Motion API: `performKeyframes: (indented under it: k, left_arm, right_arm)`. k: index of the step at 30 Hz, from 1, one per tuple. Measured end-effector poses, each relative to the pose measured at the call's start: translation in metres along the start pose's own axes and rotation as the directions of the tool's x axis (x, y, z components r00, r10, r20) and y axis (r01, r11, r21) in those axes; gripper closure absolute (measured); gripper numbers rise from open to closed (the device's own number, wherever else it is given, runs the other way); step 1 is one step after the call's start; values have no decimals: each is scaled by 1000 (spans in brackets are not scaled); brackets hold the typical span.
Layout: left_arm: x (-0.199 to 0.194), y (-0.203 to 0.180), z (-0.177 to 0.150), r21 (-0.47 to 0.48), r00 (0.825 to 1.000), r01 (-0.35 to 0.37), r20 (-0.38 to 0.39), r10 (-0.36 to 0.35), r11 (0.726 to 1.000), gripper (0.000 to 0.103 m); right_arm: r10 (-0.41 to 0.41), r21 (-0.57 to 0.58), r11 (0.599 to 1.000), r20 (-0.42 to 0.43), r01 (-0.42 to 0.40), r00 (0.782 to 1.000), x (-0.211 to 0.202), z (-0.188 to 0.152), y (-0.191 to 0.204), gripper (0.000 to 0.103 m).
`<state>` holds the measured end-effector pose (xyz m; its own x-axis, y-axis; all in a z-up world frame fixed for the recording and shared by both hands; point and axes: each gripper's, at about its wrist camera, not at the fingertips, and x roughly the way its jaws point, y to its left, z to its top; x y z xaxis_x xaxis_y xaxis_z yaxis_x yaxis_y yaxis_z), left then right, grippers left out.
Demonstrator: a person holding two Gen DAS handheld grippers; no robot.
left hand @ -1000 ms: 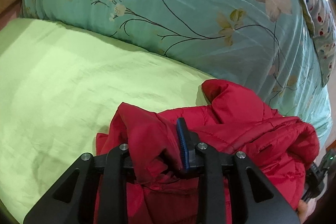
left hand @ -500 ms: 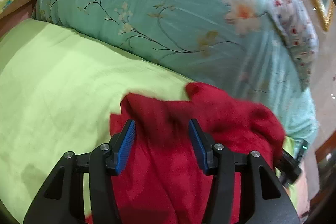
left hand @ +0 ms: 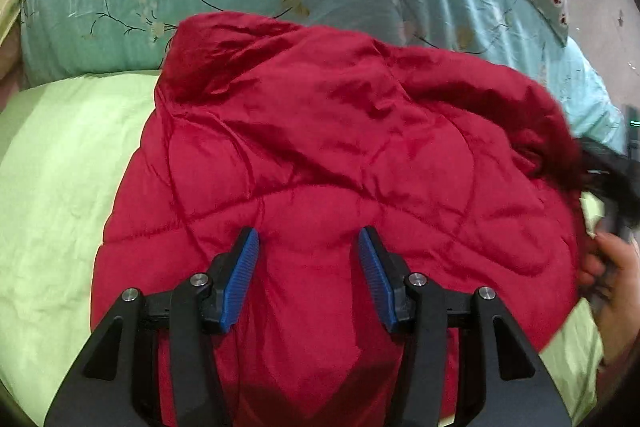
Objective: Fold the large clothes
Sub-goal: 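Lower the hem onto the collar and open both grippers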
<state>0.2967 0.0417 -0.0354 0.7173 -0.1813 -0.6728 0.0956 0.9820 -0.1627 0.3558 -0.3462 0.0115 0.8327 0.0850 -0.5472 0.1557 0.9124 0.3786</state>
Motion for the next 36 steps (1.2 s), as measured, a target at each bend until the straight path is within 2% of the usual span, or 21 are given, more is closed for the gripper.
performKeyframes:
  k: [2, 4, 7, 8, 9, 10, 12, 14, 16, 19, 21, 26, 30, 36]
  left_arm:
    - [3, -2, 3, 1, 1000, -16, 3, 16, 1000, 52]
    - [5, -4, 5, 3, 1000, -27, 3, 27, 1000, 52]
    - [6, -2, 12, -5, 1000, -30, -3, 30, 1000, 52]
    - [7, -2, 14, -6, 999, -31, -6, 31, 999, 52]
    - [8, -3, 16, -4, 999, -33, -9, 33, 999, 51]
    - [10, -3, 18, -1, 999, -34, -11, 34, 999, 51]
    - [13, -1, 22, 1, 999, -33, -19, 33, 999, 51]
    - [13, 1, 25, 3, 999, -29, -26, 29, 1000, 51]
    - [11, 3, 30, 6, 999, -19, -28, 19, 1000, 51]
    - [1, 13, 34, -6, 1000, -17, -2, 17, 1000, 53]
    - [2, 22, 35, -18, 998, -59, 2, 59, 998, 53]
    - [28, 44, 48, -64, 995, -94, -49, 91, 993, 52]
    - [47, 55, 53, -108, 993, -96, -84, 87, 990, 52]
    - [53, 60, 54, -111, 993, -94, -89, 84, 989, 52]
  right_arm:
    - [28, -63, 998, 74, -23, 997, -34, -3, 15, 48]
    - [69, -119, 991, 106, -57, 992, -59, -10, 27, 26]
    - [131, -243, 965, 113, -100, 985, -88, -27, 49, 19]
    - [137, -296, 949, 81, -107, 987, -87, -32, 59, 17]
    - [139, -350, 928, 15, -125, 990, -79, -38, 69, 16]
    - [125, -386, 912, -60, -139, 990, -67, -43, 75, 17]
    - [63, -419, 901, -141, -117, 988, -43, -47, 78, 17]
    - [-2, -411, 909, -177, -72, 984, -20, -44, 69, 17]
    - [-23, -357, 932, -243, -67, 970, 7, -38, 54, 17]
    - [-81, -353, 936, -229, -5, 970, 30, -27, 39, 16]
    - [-73, -293, 956, -251, -4, 965, 42, -18, 27, 12]
    - [-38, -172, 985, -309, -17, 950, 63, -8, 6, 7]
    - [-51, -178, 984, -321, -7, 946, 73, -4, 8, 5]
    - [-48, -175, 984, -321, -10, 946, 78, -2, 9, 4]
